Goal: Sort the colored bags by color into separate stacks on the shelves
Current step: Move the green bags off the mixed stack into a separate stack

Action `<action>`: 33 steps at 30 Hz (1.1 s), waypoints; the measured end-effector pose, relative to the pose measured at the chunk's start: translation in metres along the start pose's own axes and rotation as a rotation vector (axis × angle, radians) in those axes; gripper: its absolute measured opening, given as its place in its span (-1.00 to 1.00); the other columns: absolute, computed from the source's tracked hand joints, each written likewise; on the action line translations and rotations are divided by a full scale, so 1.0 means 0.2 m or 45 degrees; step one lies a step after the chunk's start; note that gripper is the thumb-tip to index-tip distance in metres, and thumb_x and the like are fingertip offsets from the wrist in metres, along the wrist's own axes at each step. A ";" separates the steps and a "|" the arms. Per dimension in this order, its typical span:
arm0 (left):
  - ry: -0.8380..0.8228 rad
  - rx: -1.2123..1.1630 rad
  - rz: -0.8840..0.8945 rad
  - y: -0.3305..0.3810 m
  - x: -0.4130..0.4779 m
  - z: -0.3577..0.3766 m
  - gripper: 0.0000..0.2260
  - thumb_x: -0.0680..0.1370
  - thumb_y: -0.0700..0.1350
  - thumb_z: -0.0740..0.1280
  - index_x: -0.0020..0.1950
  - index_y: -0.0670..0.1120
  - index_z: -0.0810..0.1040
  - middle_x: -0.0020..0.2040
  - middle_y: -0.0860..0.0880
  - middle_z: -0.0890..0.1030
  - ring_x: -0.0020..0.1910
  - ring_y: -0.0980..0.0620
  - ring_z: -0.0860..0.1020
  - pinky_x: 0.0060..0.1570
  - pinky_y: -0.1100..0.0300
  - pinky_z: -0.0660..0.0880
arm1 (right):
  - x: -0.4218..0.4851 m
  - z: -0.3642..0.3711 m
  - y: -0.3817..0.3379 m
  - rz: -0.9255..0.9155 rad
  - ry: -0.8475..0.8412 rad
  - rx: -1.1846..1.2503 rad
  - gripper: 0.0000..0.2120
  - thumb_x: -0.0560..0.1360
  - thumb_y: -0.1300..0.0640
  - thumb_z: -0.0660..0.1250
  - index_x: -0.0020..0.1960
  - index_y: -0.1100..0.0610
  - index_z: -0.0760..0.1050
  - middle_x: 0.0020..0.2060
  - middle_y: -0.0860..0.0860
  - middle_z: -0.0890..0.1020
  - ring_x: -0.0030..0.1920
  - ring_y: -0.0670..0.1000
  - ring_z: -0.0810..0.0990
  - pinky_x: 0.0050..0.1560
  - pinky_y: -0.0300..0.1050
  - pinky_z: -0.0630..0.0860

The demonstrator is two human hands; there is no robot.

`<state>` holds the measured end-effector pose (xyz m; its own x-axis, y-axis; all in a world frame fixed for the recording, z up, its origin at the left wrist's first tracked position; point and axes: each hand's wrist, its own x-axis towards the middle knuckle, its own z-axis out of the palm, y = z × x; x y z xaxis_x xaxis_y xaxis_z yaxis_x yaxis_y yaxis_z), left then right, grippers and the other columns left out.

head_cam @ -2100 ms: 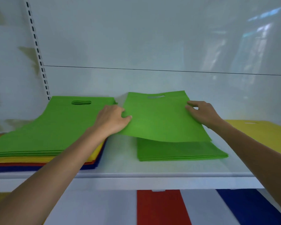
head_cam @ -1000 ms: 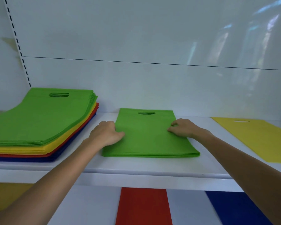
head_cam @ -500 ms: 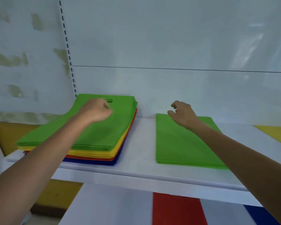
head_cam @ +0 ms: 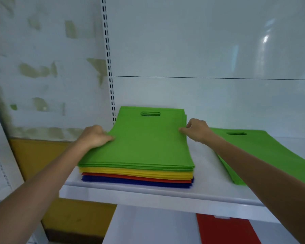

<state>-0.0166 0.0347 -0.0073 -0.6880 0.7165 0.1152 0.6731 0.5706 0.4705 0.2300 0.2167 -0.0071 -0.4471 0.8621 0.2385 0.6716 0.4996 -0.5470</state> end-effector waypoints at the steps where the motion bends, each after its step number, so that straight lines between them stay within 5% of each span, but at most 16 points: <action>1: 0.032 -0.056 0.031 -0.01 0.00 0.01 -0.69 0.48 0.05 0.37 -0.01 -0.19 0.63 -0.02 -0.17 0.63 -0.01 -0.10 0.56 -0.11 0.18 0.41 | -0.01 0.02 -0.02 0.017 -0.012 0.014 -0.72 0.50 0.03 0.33 -0.27 0.18 0.39 -0.35 0.07 0.50 -0.36 0.01 0.44 -0.24 -0.09 0.44; 6: 0.276 -0.154 0.186 -0.02 0.00 0.03 -0.81 0.45 -0.09 0.42 -0.09 -0.22 0.63 -0.16 -0.17 0.63 -0.14 -0.08 0.55 -0.16 0.19 0.38 | -0.01 0.11 0.00 0.159 0.126 0.267 -0.67 0.42 0.06 0.45 -0.04 0.32 0.48 -0.14 0.23 0.57 -0.20 0.07 0.49 0.02 0.05 0.53; 11: 0.424 -0.060 0.314 0.02 0.01 0.04 -0.87 0.46 -0.18 0.41 -0.07 -0.24 0.64 -0.10 -0.23 0.64 0.00 -0.19 0.57 0.02 0.08 0.46 | -0.03 0.12 0.04 0.262 0.196 0.533 -0.78 0.44 0.20 0.43 -0.29 0.18 0.41 -0.33 0.06 0.50 -0.33 -0.02 0.46 -0.22 -0.15 0.47; 17: 0.520 0.027 0.371 0.10 -0.02 0.04 -0.89 0.50 -0.14 0.36 -0.04 -0.16 0.61 -0.02 -0.19 0.62 0.02 -0.21 0.54 -0.05 0.04 0.44 | -0.03 0.10 0.07 0.169 0.345 0.428 -0.82 0.45 0.24 0.39 -0.24 0.19 0.41 -0.38 0.01 0.44 -0.35 -0.05 0.40 -0.33 -0.21 0.36; 21: 0.512 -0.051 0.419 0.19 -0.06 0.04 -0.75 0.52 -0.11 0.33 0.19 -0.07 0.46 0.02 -0.12 0.64 0.09 -0.20 0.53 -0.01 -0.01 0.45 | -0.03 0.01 0.11 0.141 0.524 0.446 -0.84 0.49 0.21 0.36 0.02 0.25 0.46 -0.20 0.07 0.50 -0.20 0.01 0.43 -0.26 -0.23 0.30; 27: 0.458 -0.145 0.602 0.54 -0.18 0.09 -0.85 0.55 -0.16 0.28 0.05 -0.10 0.62 0.05 -0.09 0.65 0.07 -0.09 0.56 0.06 0.08 0.44 | -0.04 -0.31 0.32 0.051 0.650 0.327 -0.84 0.51 0.25 0.28 0.07 0.23 0.54 -0.14 0.12 0.58 -0.13 0.01 0.49 -0.07 -0.18 0.43; 30: 0.323 -0.069 0.670 0.77 -0.24 0.16 -0.76 0.58 -0.17 0.21 0.17 -0.17 0.57 0.19 -0.13 0.58 0.18 -0.11 0.52 0.15 0.10 0.40 | -0.06 -0.51 0.47 -0.017 0.635 0.208 -0.77 0.52 0.25 0.25 0.14 0.22 0.58 0.06 0.12 0.64 0.08 0.05 0.56 0.06 -0.31 0.34; 33: 0.198 0.085 0.685 0.97 -0.30 0.26 -0.69 0.59 -0.09 0.19 0.25 -0.22 0.50 0.27 -0.20 0.51 0.25 -0.15 0.45 0.22 0.04 0.39 | -0.09 -0.68 0.63 -0.081 0.481 0.040 -0.67 0.55 0.18 0.24 0.29 0.21 0.46 0.23 0.13 0.54 0.24 0.08 0.48 0.21 -0.20 0.30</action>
<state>0.1694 0.1229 0.0313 -0.2713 0.8489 0.4536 0.9525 0.1689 0.2536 0.4030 0.2746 0.0289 -0.2345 0.8026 0.5485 0.6285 0.5556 -0.5443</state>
